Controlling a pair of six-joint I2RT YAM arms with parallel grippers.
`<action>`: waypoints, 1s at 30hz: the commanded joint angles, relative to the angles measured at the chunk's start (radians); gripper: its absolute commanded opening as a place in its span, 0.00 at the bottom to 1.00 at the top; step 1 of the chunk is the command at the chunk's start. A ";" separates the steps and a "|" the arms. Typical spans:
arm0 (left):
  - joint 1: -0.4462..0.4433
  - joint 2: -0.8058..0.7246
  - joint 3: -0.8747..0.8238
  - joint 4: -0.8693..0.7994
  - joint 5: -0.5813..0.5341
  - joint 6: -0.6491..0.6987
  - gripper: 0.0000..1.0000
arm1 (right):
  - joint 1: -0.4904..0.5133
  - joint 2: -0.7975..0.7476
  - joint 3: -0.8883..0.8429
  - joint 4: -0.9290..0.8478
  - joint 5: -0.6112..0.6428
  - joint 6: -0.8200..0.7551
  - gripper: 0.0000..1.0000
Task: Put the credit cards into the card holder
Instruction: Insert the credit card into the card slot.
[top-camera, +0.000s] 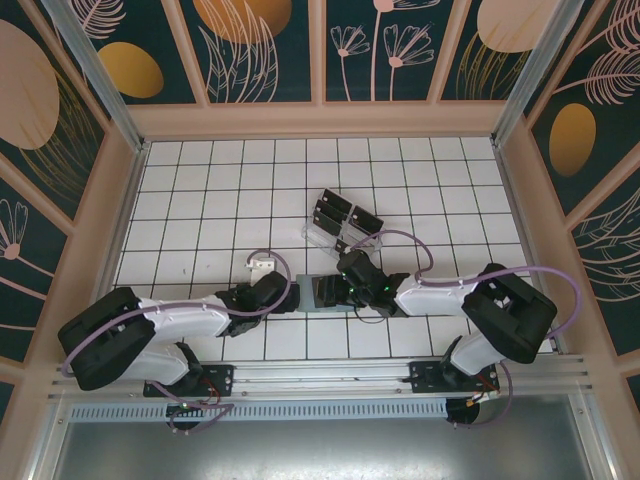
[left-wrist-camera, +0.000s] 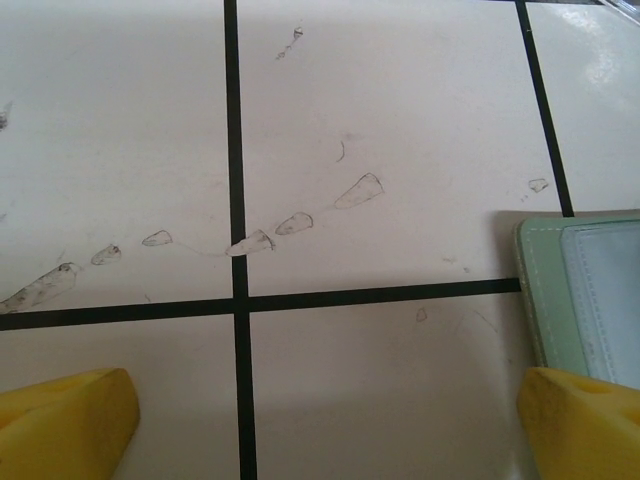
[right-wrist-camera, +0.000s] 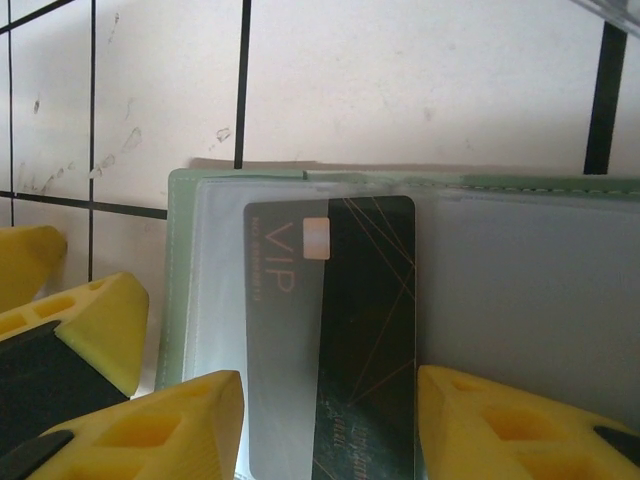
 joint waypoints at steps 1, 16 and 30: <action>0.006 0.051 -0.011 -0.001 0.037 0.001 0.99 | 0.012 0.019 0.013 0.008 -0.006 0.001 0.49; 0.007 0.059 -0.036 0.025 0.044 -0.010 0.99 | 0.037 0.068 0.063 0.022 -0.030 0.003 0.48; 0.007 -0.008 -0.026 -0.040 0.001 -0.010 0.99 | 0.046 0.030 0.091 -0.065 0.022 -0.022 0.49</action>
